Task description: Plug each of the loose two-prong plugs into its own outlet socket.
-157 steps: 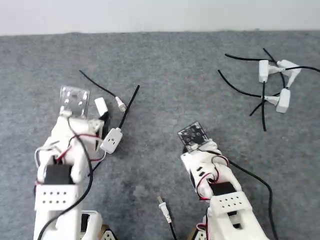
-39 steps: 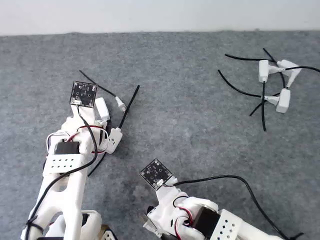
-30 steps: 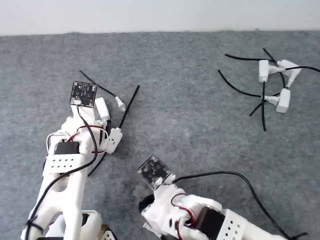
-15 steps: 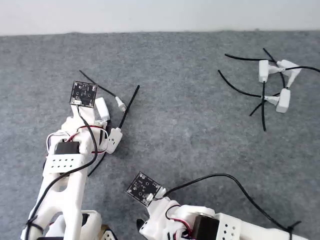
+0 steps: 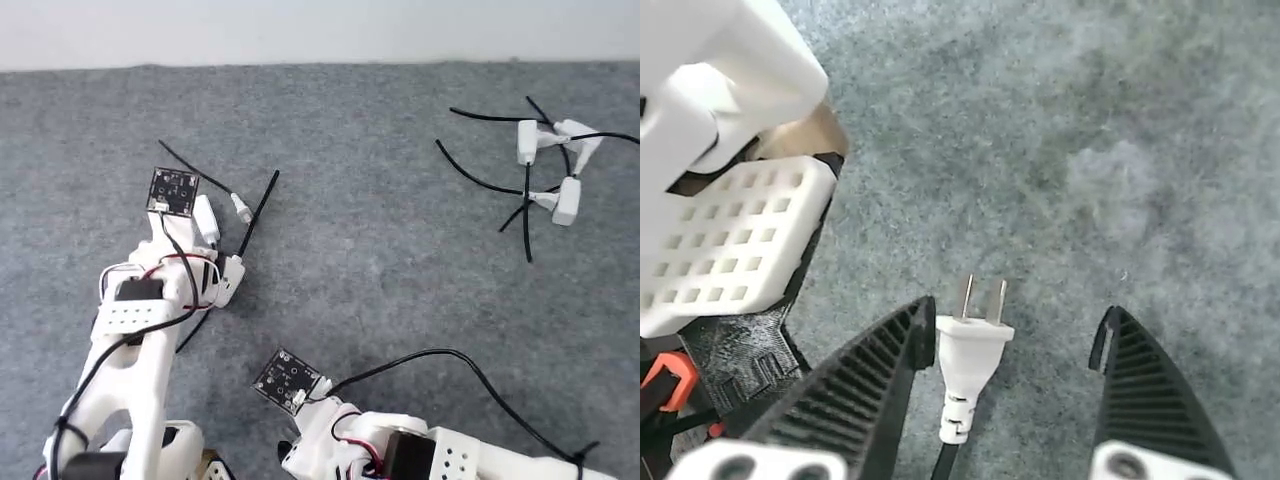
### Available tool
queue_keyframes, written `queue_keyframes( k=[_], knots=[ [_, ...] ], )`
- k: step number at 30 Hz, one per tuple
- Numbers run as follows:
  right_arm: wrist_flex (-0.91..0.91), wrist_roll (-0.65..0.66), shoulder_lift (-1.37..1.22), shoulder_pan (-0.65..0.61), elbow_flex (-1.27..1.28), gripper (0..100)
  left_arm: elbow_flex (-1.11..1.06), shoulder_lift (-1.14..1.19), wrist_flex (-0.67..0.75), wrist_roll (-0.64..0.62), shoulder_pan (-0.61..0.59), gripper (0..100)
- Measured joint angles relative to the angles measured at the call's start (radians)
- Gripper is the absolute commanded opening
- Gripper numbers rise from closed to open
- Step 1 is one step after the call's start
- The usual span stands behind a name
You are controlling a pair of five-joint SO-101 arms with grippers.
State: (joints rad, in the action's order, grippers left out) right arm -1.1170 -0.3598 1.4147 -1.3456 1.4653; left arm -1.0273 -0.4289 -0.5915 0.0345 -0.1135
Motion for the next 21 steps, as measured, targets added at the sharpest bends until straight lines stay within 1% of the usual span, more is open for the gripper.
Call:
queue_keyframes(
  k=[4, 8, 14, 21],
  knots=[
    [-0.002, 0.003, 0.002, -0.003, 0.014, 26.2, 0.014, 0.018, 0.0, -0.003, 0.0, 22],
    [0.008, 0.034, 0.0, -0.011, 0.072, 26.2, 0.015, 0.025, 0.006, -0.003, 0.0, 22],
    [0.037, 0.043, 0.006, -0.074, 0.141, 26.2, 0.015, 0.028, 0.025, -0.003, 0.0, 22],
    [0.054, 0.043, 0.003, -0.077, 0.15, 26.2, 0.015, 0.028, 0.025, -0.003, 0.0, 22]
  ],
)
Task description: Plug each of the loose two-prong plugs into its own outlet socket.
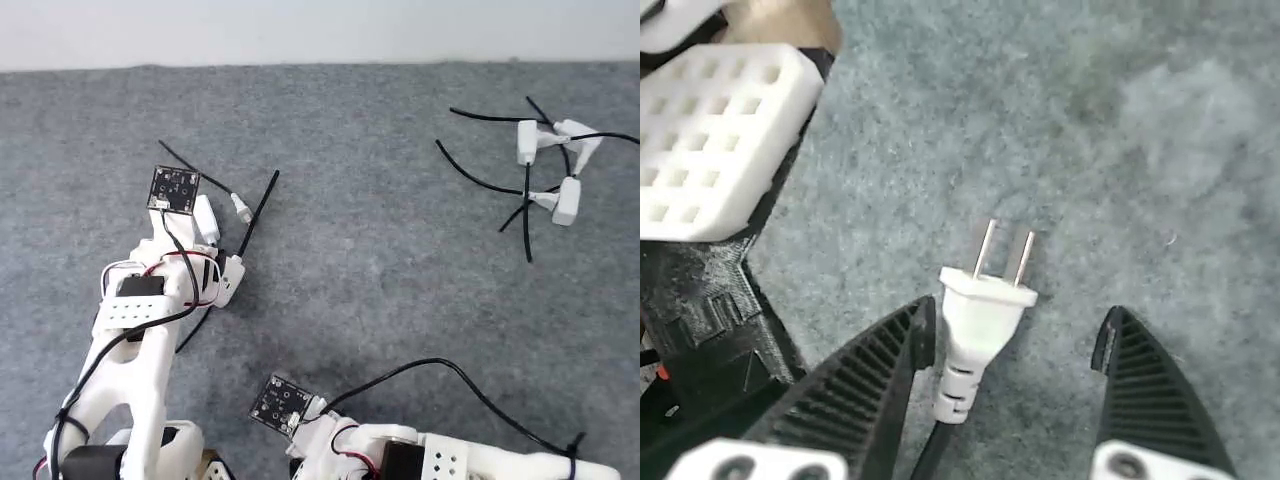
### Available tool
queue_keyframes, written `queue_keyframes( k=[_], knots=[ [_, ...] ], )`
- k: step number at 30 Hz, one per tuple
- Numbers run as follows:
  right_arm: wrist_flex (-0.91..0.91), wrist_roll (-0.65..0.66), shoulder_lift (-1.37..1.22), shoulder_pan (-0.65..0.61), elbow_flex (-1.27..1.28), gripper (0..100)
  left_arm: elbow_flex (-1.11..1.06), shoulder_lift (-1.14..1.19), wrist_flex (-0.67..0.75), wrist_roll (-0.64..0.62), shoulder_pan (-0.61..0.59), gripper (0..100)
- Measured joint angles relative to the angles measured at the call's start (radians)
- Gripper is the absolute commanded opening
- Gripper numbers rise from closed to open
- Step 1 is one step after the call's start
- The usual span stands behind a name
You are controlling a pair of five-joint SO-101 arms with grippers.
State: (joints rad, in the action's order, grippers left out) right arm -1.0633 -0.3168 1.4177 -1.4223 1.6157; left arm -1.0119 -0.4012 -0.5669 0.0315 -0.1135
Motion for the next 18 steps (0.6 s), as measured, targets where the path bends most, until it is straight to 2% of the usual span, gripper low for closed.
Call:
queue_keyframes(
  k=[4, 7, 8, 10, 13, 18],
  knots=[
    [0.0, 0.0, 0.0, 0.0, 0.0, 22.8, 0.0, 0.0, 0.0, 0.0, 0.0, 22],
    [0.0, 0.0, 0.006, 0.032, 0.002, 2.1, 0.0, 0.0, 0.0, 0.0, 0.0, 22],
    [0.0, 0.0, 0.008, 0.055, 0.002, 0.0, 0.0, 0.0, 0.0, 0.0, 0.0, 22],
    [0.0, 0.0, 0.0, 0.109, 0.002, 6.5, 0.0, 0.0, 0.0, 0.0, 0.0, 22],
    [0.002, 0.018, 0.0, 0.172, 0.005, 0.1, 0.0, 0.0, 0.0, 0.0, 0.0, 22],
    [0.002, 0.083, -0.003, 0.258, 0.005, 0.9, 0.0, 0.0, 0.0, 0.0, 0.0, 22]
  ],
)
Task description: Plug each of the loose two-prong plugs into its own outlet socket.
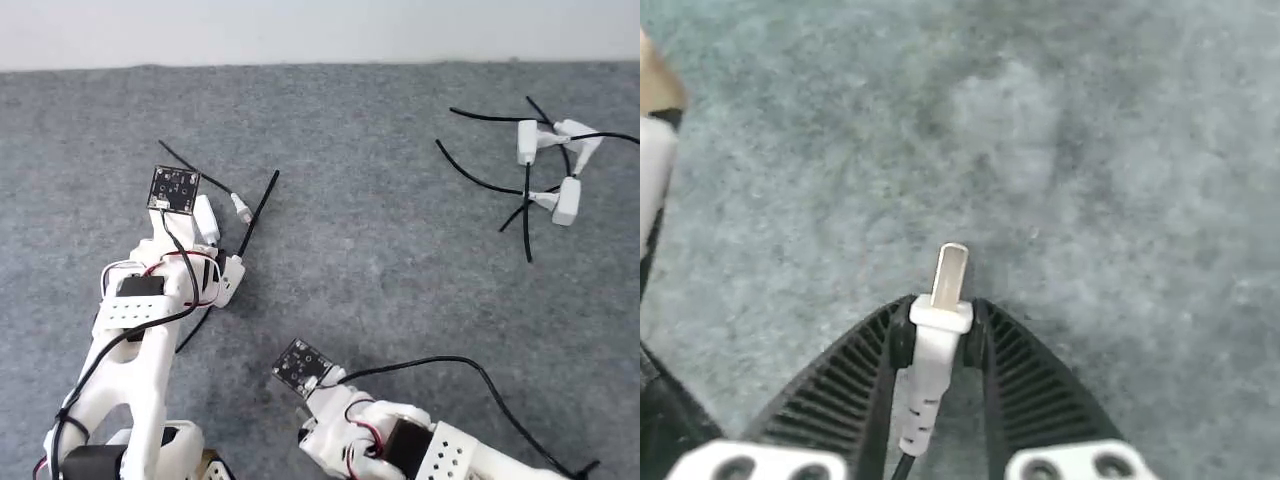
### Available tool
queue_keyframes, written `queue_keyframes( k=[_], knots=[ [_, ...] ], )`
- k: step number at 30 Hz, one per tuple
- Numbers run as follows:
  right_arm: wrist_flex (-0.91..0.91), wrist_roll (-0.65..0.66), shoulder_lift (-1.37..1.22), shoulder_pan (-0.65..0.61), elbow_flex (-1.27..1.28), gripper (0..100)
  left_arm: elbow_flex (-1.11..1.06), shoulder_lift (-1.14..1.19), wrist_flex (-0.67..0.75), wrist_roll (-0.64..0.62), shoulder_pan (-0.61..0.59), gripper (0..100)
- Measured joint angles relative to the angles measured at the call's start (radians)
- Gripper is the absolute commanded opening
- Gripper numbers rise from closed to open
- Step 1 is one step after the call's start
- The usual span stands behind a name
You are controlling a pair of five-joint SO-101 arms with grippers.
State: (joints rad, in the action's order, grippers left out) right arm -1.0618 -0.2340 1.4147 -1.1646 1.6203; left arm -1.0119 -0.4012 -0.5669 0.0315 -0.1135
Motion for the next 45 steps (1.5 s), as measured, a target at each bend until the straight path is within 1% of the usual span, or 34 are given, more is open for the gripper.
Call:
queue_keyframes(
  k=[3, 9, 11, 13, 15, 20, 22, 25, 27, 29, 32, 35, 41, 45],
  knots=[
    [0.0, 0.029, 0.0, 0.046, 0.0, 0.8, 0.0, 0.0, 0.0, 0.0, 0.0, 22],
    [-0.003, 0.078, 0.0, 0.075, 0.0, 0.8, 0.0, 0.0, 0.0, 0.0, 0.0, 22],
    [-0.003, 0.109, 0.0, 0.107, -0.003, 0.8, 0.0, 0.0, 0.0, 0.0, 0.0, 22],
    [0.032, 0.155, 0.0, 0.172, -0.029, 0.8, 0.0, 0.0, 0.0, 0.0, 0.0, 22],
    [0.101, 0.209, 0.0, 0.265, -0.064, 0.8, 0.0, 0.0, 0.0, 0.0, 0.0, 22],
    [0.364, 0.385, 0.0, 0.514, -0.097, 0.8, 0.0, 0.0, 0.0, 0.0, 0.0, 22],
    [0.439, 0.476, 0.0, 0.583, -0.097, 0.8, 0.0, 0.0, 0.0, 0.0, 0.0, 22],
    [0.528, 0.624, 0.0, 0.638, -0.087, 0.8, 0.0, 0.0, 0.0, 0.0, 0.003, 22],
    [0.574, 0.717, 0.0, 0.651, -0.066, 0.8, 0.005, 0.0, -0.014, 0.0, 0.026, 22],
    [0.623, 0.769, -0.002, 0.643, -0.057, 0.8, 0.018, -0.006, -0.049, -0.002, 0.066, 22],
    [0.68, 0.77, -0.002, 0.64, -0.055, 0.8, 0.021, -0.078, -0.109, -0.002, 0.14, 22],
    [0.706, 0.772, -0.002, 0.598, -0.055, 0.8, 0.018, -0.204, -0.16, -0.002, 0.187, 22],
    [0.71, 0.77, -0.002, 0.582, -0.055, 0.8, -0.117, -0.549, -0.229, 0.043, 0.278, 22],
    [0.71, 0.77, -0.002, 0.582, -0.055, 0.8, -0.175, -0.779, -0.299, 0.072, 0.304, 22]
  ],
)
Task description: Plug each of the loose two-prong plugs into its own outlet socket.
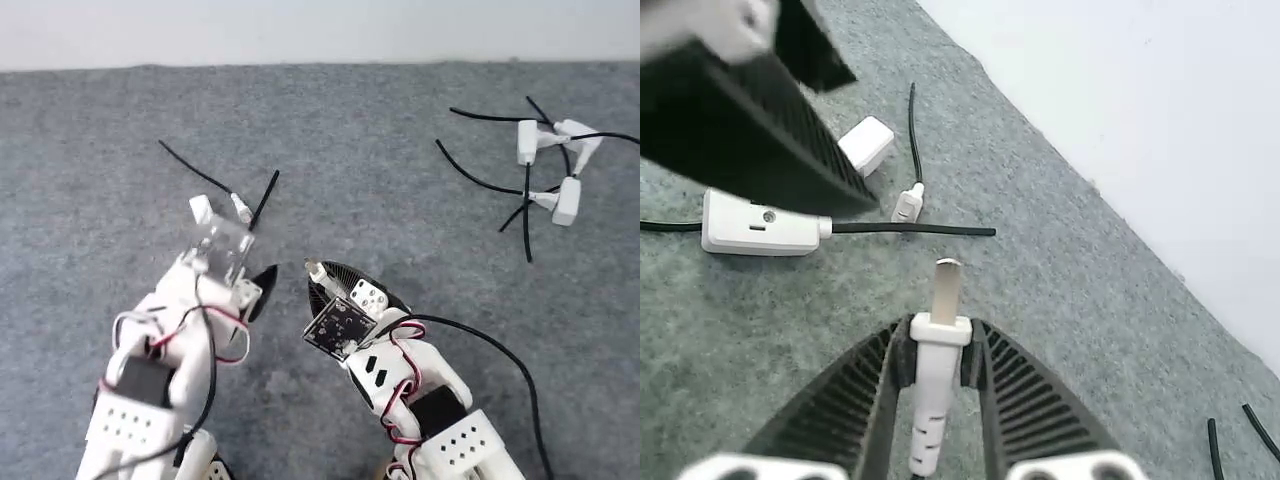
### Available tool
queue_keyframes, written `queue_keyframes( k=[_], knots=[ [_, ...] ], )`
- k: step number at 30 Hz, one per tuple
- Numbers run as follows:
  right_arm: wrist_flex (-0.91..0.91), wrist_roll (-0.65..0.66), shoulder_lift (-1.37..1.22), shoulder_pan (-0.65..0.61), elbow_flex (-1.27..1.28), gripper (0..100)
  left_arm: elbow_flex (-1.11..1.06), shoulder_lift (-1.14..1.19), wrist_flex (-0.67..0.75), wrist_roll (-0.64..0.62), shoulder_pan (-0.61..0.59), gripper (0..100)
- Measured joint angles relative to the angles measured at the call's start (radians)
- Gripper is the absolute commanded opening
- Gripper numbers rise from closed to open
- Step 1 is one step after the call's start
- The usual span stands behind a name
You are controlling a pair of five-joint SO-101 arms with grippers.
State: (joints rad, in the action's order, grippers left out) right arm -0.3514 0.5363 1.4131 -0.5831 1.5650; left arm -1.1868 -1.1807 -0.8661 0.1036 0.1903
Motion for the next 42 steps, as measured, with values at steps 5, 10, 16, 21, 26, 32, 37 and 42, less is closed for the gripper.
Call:
queue_keyframes(
  k=[5, 10, 16, 21, 26, 32, 37, 42],
  knots=[
    [0.0, 0.0, 0.0, 0.0, 0.0, 0.8, -0.025, -0.206, -0.075, 0.005, 0.005, 22],
    [0.0, 0.0, 0.0, -0.003, 0.023, 0.8, -0.084, -0.321, -0.097, 0.021, 0.049, 22],
    [0.0, 0.0, 0.0, -0.021, 0.023, 0.8, -0.172, -0.371, -0.081, 0.066, 0.144, 22],
    [0.0, 0.021, 0.0, -0.06, 0.023, 0.8, -0.195, -0.371, -0.034, 0.072, 0.15, 22],
    [0.0, 0.029, 0.0, -0.06, 0.023, 0.8, -0.212, -0.371, 0.003, 0.072, 0.144, 22],
    [-0.032, 0.031, 0.0, -0.106, 0.023, 0.8, -0.212, -0.371, 0.032, 0.072, 0.089, 22],
    [-0.049, 0.031, 0.0, -0.127, 0.023, 0.8, -0.258, -0.371, 0.077, 0.072, 0.078, 22],
    [-0.049, 0.031, 0.0, -0.127, 0.023, 0.8, -0.273, -0.371, 0.097, 0.074, 0.075, 22]
  ],
)
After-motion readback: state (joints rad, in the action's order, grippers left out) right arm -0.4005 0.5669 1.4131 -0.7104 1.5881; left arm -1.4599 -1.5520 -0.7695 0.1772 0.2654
